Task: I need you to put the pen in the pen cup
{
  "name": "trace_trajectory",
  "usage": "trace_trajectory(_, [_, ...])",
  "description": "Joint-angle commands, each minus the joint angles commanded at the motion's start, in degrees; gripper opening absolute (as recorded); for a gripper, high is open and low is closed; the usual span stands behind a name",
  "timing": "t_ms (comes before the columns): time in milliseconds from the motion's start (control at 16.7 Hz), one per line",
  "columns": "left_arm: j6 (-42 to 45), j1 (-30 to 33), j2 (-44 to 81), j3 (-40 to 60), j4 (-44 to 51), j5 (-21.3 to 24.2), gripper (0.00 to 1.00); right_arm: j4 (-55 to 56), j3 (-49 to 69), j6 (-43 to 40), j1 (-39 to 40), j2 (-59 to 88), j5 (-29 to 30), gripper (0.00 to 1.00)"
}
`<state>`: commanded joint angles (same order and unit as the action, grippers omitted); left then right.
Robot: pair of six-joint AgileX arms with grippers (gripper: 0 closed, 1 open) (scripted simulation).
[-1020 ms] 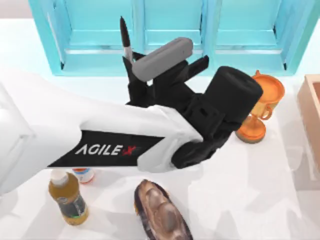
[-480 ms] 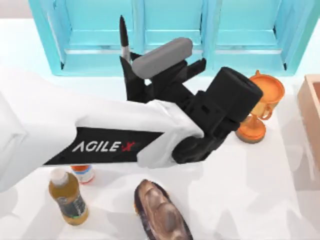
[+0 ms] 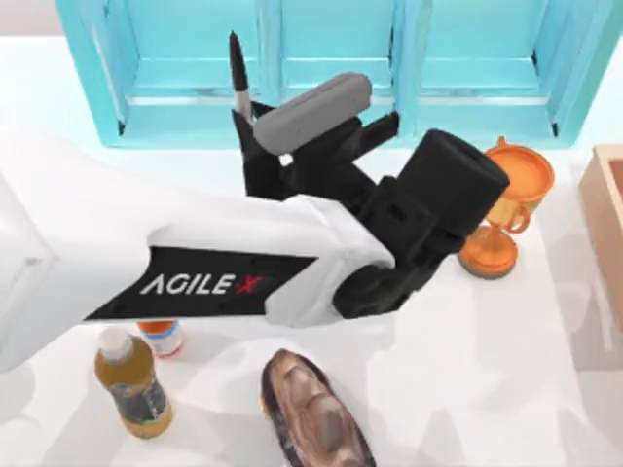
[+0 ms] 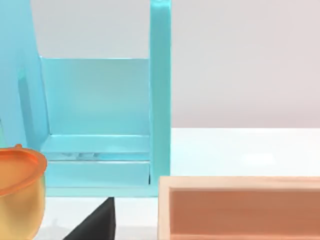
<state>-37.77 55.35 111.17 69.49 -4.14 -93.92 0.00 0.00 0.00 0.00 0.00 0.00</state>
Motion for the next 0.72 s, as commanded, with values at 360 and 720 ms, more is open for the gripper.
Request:
trace_trajectory(360, [0.00, 0.00, 0.00, 0.00, 0.00, 0.00, 0.75, 0.00, 0.00, 0.00, 0.00, 0.00, 0.00, 1.00])
trace_trajectory(720, [0.00, 0.00, 0.00, 0.00, 0.00, 0.00, 1.00, 0.00, 0.00, 0.00, 0.00, 0.00, 0.00, 1.00])
